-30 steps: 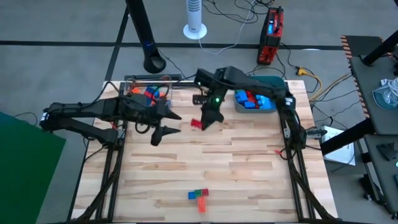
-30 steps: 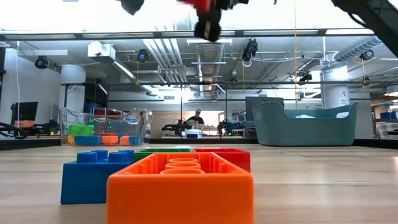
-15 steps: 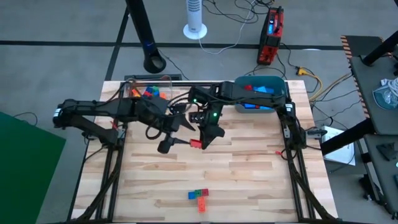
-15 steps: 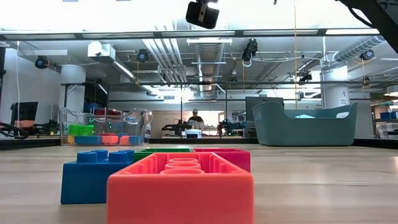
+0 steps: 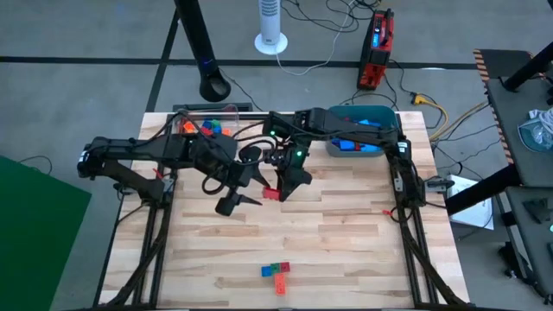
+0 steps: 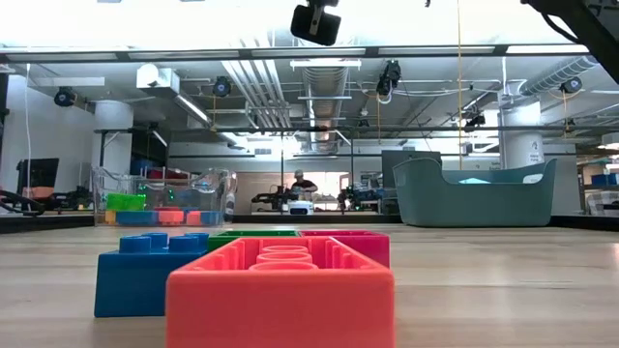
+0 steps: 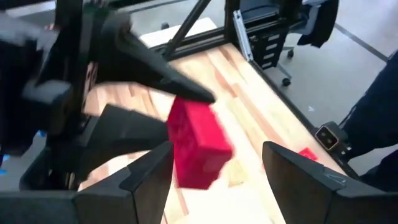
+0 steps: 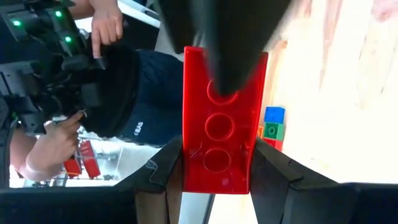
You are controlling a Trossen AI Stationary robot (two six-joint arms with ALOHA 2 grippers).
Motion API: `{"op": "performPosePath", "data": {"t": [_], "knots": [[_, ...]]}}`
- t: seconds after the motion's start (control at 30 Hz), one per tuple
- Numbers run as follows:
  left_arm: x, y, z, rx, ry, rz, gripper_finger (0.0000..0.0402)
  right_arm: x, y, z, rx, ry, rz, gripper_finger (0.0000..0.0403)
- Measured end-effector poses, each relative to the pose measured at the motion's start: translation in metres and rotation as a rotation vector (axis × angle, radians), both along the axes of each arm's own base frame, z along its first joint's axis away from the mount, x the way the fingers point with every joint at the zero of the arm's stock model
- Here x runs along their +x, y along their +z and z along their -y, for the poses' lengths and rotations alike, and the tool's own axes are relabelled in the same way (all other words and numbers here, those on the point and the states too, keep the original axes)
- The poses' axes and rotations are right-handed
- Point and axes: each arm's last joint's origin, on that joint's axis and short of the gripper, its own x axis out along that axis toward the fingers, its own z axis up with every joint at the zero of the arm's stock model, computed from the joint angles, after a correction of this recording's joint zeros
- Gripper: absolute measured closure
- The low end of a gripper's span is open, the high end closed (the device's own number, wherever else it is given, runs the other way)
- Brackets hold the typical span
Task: Sort blocks by size
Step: Put the small red game piece into the transparent bin
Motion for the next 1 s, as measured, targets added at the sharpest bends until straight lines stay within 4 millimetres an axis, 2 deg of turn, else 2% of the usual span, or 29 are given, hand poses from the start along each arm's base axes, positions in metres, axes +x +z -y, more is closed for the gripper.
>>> {"op": "performPosePath", "data": {"t": [0.3,1.0], "knots": [[0.01,-0.007,0.0,0.006,0.019,0.002,0.017,0.002,0.003,0.0,0.0,-0.002,0.038,0.0277],[0.005,-0.004,-0.004,0.108,0.115,0.012,0.017,0.009,0.009,0.018,-0.022,-0.062,0.134,0.0277]]}}
